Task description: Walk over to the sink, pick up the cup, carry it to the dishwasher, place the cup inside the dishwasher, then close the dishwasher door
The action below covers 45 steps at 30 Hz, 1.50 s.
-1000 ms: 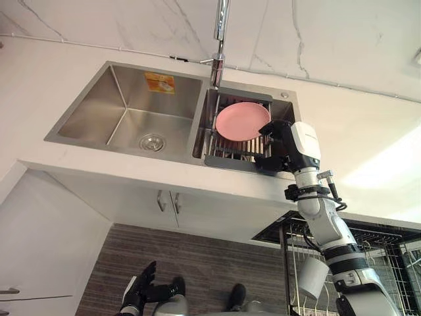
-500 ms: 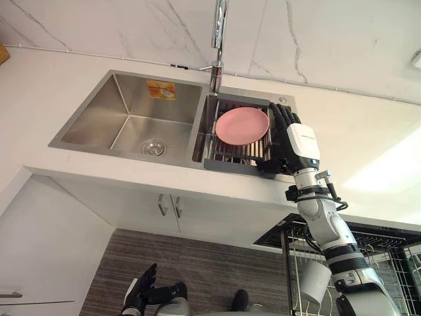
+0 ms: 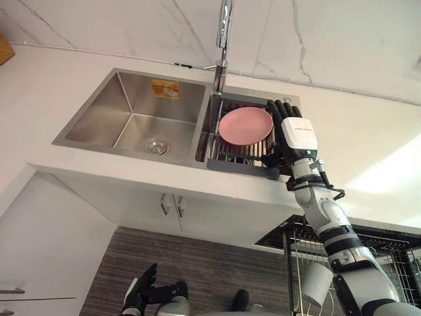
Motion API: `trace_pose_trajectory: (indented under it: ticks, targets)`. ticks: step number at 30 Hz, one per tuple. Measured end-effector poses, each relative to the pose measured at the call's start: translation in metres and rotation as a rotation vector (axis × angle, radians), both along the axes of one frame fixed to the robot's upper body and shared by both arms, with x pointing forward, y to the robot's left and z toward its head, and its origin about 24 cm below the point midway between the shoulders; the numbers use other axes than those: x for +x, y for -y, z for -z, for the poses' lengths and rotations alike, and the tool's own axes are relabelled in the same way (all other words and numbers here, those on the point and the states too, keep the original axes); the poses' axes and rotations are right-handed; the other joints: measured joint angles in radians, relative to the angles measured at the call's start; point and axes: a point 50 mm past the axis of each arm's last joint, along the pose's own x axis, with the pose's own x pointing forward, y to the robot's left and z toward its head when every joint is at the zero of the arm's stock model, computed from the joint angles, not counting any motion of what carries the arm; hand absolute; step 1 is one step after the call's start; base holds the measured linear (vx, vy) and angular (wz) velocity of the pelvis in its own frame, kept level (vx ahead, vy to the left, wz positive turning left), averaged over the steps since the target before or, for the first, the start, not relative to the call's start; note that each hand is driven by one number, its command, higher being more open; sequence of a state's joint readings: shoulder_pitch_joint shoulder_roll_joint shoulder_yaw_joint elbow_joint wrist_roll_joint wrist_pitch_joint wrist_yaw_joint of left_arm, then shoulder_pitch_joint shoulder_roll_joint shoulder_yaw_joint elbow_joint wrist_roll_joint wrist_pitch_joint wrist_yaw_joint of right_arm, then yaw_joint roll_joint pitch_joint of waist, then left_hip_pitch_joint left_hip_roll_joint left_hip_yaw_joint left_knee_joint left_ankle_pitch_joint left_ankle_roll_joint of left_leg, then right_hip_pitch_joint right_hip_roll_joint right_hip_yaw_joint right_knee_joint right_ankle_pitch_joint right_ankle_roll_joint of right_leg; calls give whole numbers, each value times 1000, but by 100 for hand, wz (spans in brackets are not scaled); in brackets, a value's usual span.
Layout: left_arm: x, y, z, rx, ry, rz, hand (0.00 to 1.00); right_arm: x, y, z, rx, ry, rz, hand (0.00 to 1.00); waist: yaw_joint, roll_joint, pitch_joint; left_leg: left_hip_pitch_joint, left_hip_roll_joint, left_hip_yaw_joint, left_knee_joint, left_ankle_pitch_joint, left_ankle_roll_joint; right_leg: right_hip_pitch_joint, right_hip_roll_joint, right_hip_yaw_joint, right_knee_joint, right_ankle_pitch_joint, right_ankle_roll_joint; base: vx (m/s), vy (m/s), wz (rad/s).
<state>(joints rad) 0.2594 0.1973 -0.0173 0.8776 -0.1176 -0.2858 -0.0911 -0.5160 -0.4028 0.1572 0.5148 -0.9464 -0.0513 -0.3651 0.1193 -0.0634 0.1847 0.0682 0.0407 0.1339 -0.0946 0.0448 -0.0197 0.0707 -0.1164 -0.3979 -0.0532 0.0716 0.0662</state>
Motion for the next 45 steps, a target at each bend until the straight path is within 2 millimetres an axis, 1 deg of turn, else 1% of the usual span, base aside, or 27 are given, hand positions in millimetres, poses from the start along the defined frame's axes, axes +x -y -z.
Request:
trace_pose_trajectory:
  ticks: [7,12,15,18,20,21,23,25,27,28,29,31,34,38,41,45]
  targets:
    - [1,0,-1,-13,10,-1,100,13,5,-2,-72,-34,50,100,9,1,3,-18,-7,-24,0,5,4,-6,-7,-21,0,0,0,4,13,10]
    - [5,1,-3,-20,34,9,100,22,10,-13,-97,-2,80,100,21,6,15,-46,-8,-38,0,11,6,-30,-7,-35,3,0,0,12,7,10]
    - [10,2,-6,-28,65,17,100,29,12,-30,-136,49,90,100,32,12,44,-63,-8,-43,0,16,6,-43,-7,-42,4,1,-1,11,6,7]
    - [16,2,-9,-45,99,15,100,37,11,-56,-177,126,95,100,42,11,63,-103,-1,-47,1,23,8,-83,-7,-44,6,7,-3,30,-1,6]
    - [18,2,-11,-58,118,18,100,38,18,-66,-244,140,100,100,51,11,71,-119,-3,-53,3,26,9,-93,-7,-40,6,9,-3,64,16,15]
    - [18,2,-11,-60,121,17,100,38,21,-66,-255,137,104,100,51,11,72,-122,-4,-56,6,27,9,-94,-7,-32,6,9,-3,63,27,18]
    - [19,2,-12,-63,129,16,100,38,22,-68,-274,140,105,100,52,11,75,-133,-1,-59,6,28,8,-104,-6,-10,6,10,-2,19,12,5]
    - [22,2,-13,-68,147,15,100,40,21,-76,-316,160,96,100,52,14,91,-147,1,-60,6,28,8,-115,-6,-2,5,10,-2,-18,-6,-3]
    - [28,3,-16,-76,177,21,100,45,21,-95,-380,197,102,100,52,22,124,-163,8,-59,6,26,6,-132,0,1,5,16,-9,-64,-10,-3]
    - [30,3,-17,-80,184,23,100,46,22,-101,-395,208,110,100,53,24,133,-166,10,-59,6,28,5,-135,2,1,5,18,-11,-81,-14,1]
    - [33,4,-18,-86,198,25,100,47,26,-112,-413,229,126,100,58,29,146,-177,14,-59,6,33,2,-145,4,1,5,20,-13,-62,-13,2]
    - [34,4,-19,-92,212,25,100,46,29,-117,-433,236,134,100,58,30,152,-195,21,-57,6,41,-1,-163,11,0,5,22,-17,-20,-6,1]
    - [37,4,-20,-104,225,24,100,46,31,-130,-452,272,140,100,56,39,165,-205,30,-56,6,50,-3,-174,17,1,4,26,-22,2,-2,-1]
    - [40,6,-22,-105,248,39,100,44,37,-141,-491,313,158,100,58,40,185,-220,38,-59,6,55,-10,-186,26,-2,2,29,-27,0,0,0]
    - [41,6,-22,-112,252,32,100,43,37,-145,-491,351,157,100,57,42,187,-228,40,-58,6,70,-13,-198,28,-1,2,32,-31,31,8,0]
    - [42,8,-23,-114,260,42,100,42,37,-147,-490,388,153,100,56,47,190,-233,42,-57,6,71,-15,-204,29,0,2,34,-34,10,4,0]
